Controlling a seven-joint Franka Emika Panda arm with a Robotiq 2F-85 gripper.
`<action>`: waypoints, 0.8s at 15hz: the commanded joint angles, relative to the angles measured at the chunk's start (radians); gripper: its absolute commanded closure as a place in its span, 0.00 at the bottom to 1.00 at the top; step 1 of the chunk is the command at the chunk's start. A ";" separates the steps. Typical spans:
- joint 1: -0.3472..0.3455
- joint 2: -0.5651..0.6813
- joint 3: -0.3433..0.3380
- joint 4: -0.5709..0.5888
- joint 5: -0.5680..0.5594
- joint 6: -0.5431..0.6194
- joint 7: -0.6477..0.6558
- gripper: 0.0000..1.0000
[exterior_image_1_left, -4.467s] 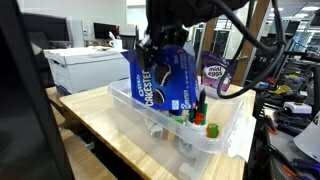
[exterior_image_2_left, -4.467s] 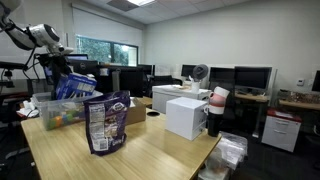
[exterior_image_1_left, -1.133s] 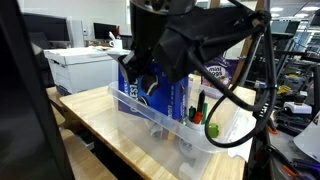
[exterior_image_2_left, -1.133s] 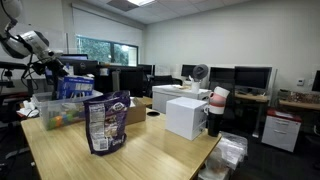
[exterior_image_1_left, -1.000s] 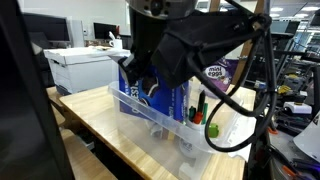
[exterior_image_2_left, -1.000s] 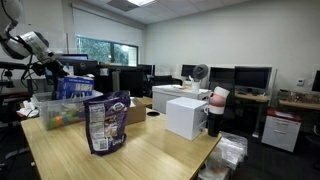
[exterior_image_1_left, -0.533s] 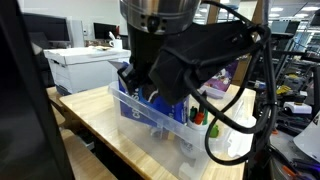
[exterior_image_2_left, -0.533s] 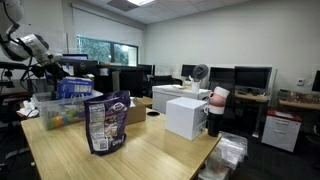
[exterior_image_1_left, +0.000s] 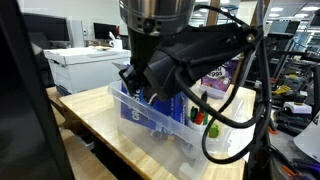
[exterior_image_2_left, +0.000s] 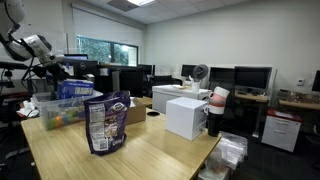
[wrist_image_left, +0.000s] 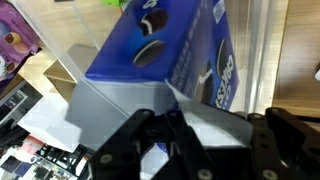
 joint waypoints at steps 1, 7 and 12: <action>-0.025 -0.035 -0.006 -0.034 0.052 0.049 0.020 0.99; -0.048 -0.051 -0.017 -0.052 0.094 0.110 0.016 0.99; -0.060 -0.068 -0.024 -0.067 0.114 0.136 0.020 0.99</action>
